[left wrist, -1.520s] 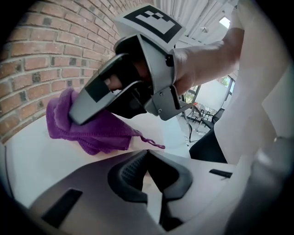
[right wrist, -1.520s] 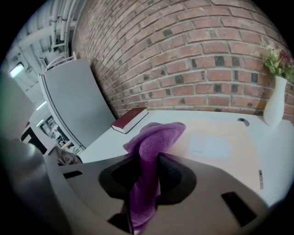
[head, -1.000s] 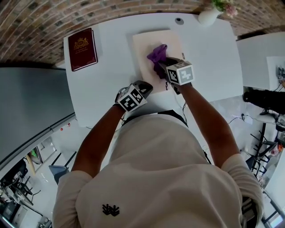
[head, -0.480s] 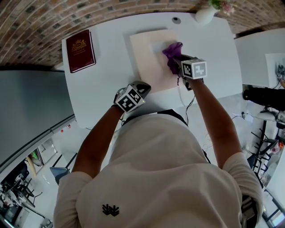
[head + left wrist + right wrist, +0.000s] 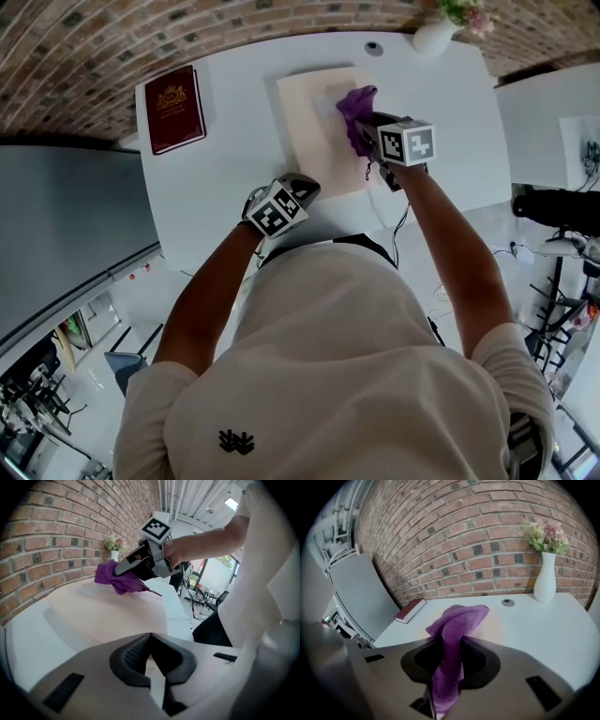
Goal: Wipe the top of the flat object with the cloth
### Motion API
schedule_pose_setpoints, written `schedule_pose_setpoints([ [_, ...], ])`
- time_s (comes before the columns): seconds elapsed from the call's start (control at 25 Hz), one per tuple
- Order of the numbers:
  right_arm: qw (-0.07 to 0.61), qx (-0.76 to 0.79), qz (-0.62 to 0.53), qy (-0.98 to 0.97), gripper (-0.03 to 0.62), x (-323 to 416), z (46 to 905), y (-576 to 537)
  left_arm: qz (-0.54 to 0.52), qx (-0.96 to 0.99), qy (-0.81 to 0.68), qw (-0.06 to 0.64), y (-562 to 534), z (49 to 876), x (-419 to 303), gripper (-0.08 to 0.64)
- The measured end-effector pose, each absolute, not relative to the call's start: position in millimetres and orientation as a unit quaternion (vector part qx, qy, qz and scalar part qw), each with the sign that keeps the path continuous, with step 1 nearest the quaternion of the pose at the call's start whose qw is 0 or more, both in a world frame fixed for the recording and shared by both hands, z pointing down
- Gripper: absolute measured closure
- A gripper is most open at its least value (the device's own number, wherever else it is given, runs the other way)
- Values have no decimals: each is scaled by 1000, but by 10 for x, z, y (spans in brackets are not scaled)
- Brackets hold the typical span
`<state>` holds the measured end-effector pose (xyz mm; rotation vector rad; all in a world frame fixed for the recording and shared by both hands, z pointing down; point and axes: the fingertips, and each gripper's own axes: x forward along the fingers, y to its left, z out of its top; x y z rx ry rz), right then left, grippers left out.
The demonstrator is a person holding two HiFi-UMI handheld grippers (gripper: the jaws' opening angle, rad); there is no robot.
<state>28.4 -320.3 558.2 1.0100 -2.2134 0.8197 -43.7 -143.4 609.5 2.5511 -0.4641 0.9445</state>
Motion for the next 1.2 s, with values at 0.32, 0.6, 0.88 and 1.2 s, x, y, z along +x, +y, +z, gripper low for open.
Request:
schedule_pose_setpoints([
  [0.32, 281, 286, 300, -865, 476, -848, 5533, -3019, 350, 902, -158, 195, -1412, 6139, -426, 535],
  [0.6, 305, 283, 302, -858, 476, -967, 5713, -3089, 350, 901, -168, 194, -1445, 6089, -426, 535],
  [0.88, 302, 338, 320, -832, 476, -358, 5844, -3326, 350, 900, -168, 198, -1449, 6094, -444, 535],
  [1.2, 298, 391, 325, -808, 476, 329, 5872, -3557, 353, 900, -160, 199, -1445, 6072, -427, 535],
])
